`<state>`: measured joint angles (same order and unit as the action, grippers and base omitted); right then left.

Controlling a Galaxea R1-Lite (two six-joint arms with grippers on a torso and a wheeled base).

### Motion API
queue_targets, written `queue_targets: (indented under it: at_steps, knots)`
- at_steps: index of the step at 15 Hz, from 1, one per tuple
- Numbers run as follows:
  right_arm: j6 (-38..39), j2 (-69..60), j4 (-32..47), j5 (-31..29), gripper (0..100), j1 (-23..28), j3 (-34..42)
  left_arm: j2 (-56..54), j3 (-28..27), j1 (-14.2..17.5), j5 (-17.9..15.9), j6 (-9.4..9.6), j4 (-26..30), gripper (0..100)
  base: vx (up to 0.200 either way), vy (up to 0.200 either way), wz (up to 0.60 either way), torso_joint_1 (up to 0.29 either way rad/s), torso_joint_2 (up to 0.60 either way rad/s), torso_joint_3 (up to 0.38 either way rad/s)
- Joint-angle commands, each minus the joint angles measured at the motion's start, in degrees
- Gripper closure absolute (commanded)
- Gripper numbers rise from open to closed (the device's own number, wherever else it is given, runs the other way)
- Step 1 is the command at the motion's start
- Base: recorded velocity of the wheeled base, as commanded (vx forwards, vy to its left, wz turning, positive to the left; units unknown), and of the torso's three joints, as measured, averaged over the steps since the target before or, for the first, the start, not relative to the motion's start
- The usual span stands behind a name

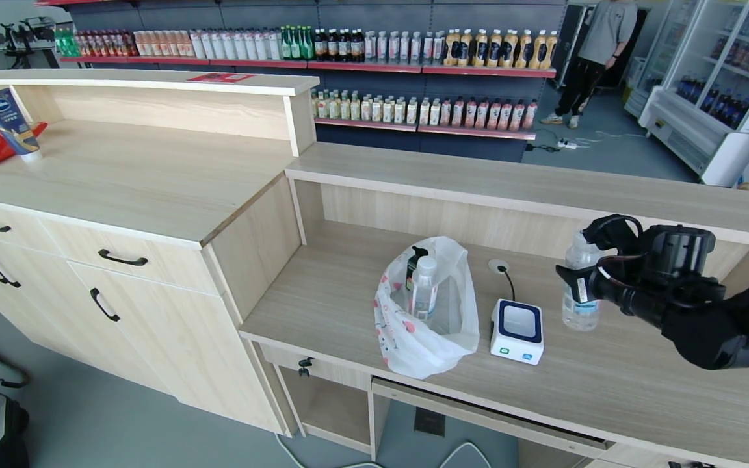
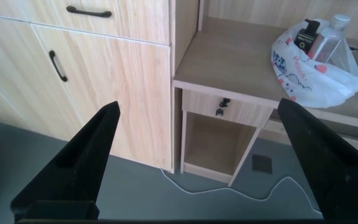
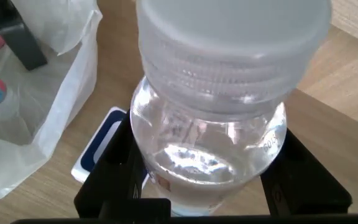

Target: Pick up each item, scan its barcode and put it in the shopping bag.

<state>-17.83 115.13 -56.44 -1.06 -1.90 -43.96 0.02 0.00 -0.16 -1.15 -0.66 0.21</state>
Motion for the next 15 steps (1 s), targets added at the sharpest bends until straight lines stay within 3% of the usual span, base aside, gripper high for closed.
queue_targets:
  at_steps: [1,6,12,15]
  knots:
    - [1.31,-8.69,1.51,-1.84,100,-2.40,5.38,0.06,0.00,-0.02,0.00,-0.04,-0.03,0,0.000,0.000,0.00,0.000,0.00,0.000]
    - [1.40,-8.43,-2.71,-1.58,100,-3.20,5.99,0.06,0.00,-0.02,0.00,-0.04,0.06,0,0.000,0.000,0.00,0.000,0.00,0.000]
    - [2.19,-2.54,-7.54,-1.31,100,-5.57,6.17,0.06,0.00,-0.02,0.00,-0.04,0.06,0,0.000,0.000,0.60,0.002,0.00,0.003]
    - [4.30,1.24,-9.91,-1.31,100,-5.57,6.08,0.06,0.00,-0.02,0.00,-0.04,0.06,0,0.000,0.000,0.00,0.000,0.00,0.000]
